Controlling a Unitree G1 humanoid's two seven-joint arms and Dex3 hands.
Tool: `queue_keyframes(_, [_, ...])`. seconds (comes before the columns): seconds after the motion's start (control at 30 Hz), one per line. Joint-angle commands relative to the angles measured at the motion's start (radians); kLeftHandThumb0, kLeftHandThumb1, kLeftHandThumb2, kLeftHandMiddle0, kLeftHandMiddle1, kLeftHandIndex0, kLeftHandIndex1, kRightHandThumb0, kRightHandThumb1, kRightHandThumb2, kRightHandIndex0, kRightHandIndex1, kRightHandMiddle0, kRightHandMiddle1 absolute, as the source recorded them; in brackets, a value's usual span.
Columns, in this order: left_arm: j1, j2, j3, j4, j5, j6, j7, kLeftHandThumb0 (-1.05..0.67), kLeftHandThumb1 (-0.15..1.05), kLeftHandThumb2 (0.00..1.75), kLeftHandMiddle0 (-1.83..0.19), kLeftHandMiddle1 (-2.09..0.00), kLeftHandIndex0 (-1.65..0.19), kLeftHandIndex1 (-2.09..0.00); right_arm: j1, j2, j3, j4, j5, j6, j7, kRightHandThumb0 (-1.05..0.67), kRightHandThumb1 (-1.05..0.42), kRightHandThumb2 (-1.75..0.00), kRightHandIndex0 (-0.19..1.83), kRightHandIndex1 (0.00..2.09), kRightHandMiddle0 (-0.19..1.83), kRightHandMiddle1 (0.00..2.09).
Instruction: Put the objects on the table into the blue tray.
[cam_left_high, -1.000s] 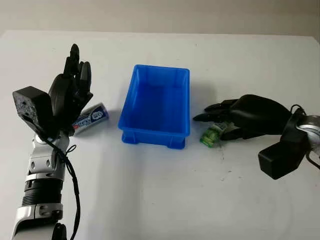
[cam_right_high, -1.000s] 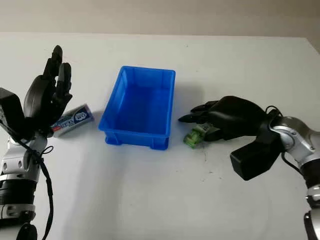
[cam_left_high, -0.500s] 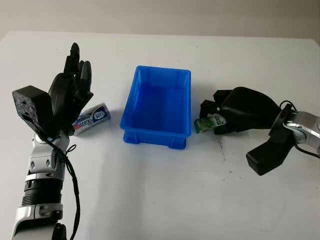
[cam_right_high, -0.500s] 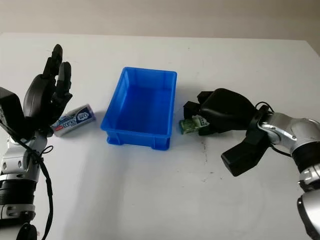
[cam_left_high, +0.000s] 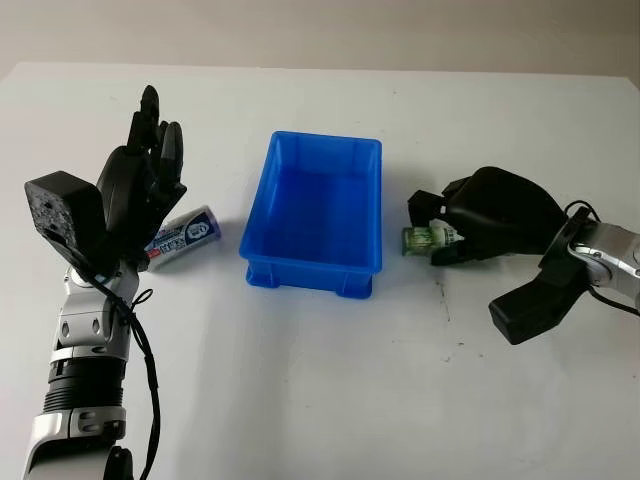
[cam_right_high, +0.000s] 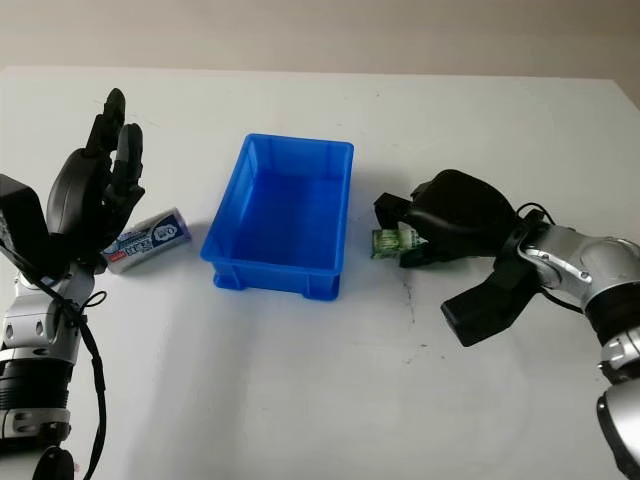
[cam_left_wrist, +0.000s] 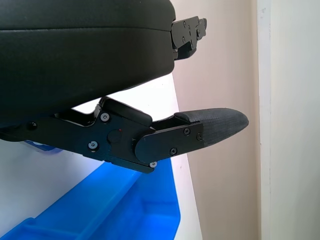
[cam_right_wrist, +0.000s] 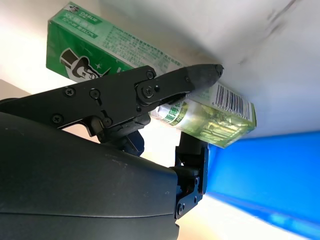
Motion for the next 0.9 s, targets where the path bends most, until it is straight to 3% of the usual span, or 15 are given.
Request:
queue_keyframes(0.0, [-0.012,0.003,0.000,-0.006,0.000,-0.001,0.005,-0.74,1.05,0.63,0.19,0.00,0.19,0.00,-0.062,0.008,-0.024,0.029,0.027,0.020,-0.028,-0.47,-1.04,-0.07,0.94,2.09,0.80,2.09])
queue_keyframes(0.37, [-0.016,0.002,-0.003,0.005,-0.001,-0.013,0.001,-0.73,1.05,0.63,0.19,0.00,0.19,0.00,-0.227,0.066,-0.077,0.076,0.121,0.107,-0.127,-0.43,-0.96,-0.05,1.01,2.09,0.85,2.09])
queue_keyframes(0.67, [-0.021,-0.004,-0.005,0.018,-0.004,-0.016,0.000,-0.74,1.05,0.63,0.19,0.00,0.19,0.00,-0.301,0.182,-0.072,0.078,0.155,0.122,-0.211,-0.42,-1.02,-0.06,1.07,2.09,0.90,2.09])
queue_keyframes(0.87, [-0.015,-0.011,-0.004,0.009,-0.003,-0.017,0.012,-0.73,1.05,0.63,0.19,0.00,0.19,0.00,-0.336,0.284,-0.001,0.092,0.098,0.085,-0.314,-0.45,-1.05,-0.10,1.09,2.09,0.92,2.09])
